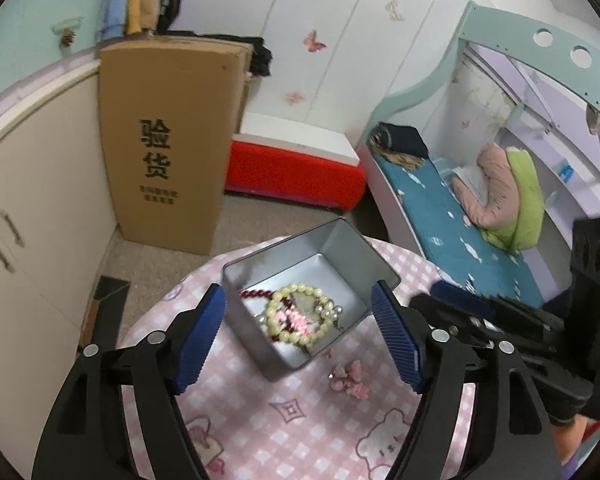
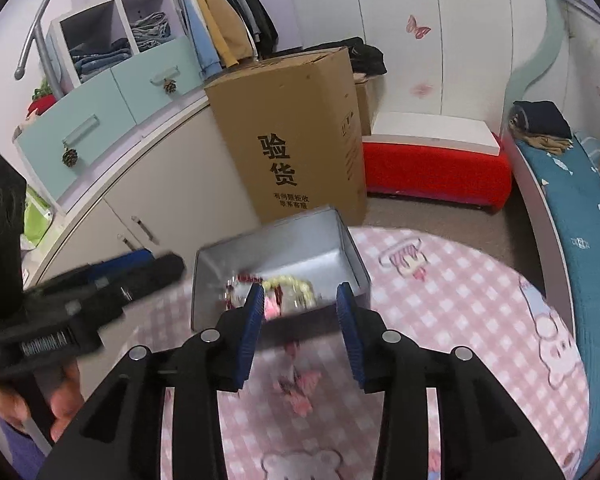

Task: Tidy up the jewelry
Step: 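Withdraw both grippers toward the remaining pink charms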

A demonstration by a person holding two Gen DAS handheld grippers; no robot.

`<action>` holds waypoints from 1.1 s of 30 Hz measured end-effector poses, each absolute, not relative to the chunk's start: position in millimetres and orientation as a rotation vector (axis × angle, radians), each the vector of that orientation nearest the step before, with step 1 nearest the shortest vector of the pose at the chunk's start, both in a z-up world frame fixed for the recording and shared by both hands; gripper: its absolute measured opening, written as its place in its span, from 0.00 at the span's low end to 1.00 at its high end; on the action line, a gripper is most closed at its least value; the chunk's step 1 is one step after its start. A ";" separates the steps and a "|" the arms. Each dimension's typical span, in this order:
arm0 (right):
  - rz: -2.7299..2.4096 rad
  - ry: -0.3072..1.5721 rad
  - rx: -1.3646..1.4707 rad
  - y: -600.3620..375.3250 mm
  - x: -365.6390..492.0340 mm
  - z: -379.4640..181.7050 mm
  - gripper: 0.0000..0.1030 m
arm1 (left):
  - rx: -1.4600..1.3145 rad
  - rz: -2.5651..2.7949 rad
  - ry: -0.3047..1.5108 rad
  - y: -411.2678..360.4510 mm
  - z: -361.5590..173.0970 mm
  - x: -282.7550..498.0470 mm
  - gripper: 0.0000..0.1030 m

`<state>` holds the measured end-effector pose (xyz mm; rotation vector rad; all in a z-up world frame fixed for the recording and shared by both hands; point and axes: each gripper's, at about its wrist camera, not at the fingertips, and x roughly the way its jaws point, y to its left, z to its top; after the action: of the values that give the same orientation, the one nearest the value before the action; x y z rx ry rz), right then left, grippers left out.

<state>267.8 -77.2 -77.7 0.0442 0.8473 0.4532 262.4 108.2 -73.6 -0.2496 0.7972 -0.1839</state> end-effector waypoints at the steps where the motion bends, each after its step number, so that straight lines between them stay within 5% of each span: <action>1: 0.439 0.850 0.032 -80.8 262.4 -82.4 0.36 | -0.256 -0.168 0.791 107.8 -75.6 256.0 0.72; 11: 0.371 0.974 0.041 -109.7 252.5 -151.2 0.36 | -0.243 -0.078 0.841 75.7 -120.2 207.9 0.72; 29: 0.398 0.979 0.117 -153.7 247.8 -163.7 0.41 | -0.137 0.014 0.959 6.3 -176.4 243.4 0.71; 33: 0.420 0.975 0.114 -151.3 249.2 -161.5 0.43 | -0.096 0.025 0.939 8.0 -177.0 244.2 0.59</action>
<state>249.2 -151.3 -161.5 0.1137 0.9746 0.4196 244.2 8.0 -177.0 -0.0959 0.9391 0.0252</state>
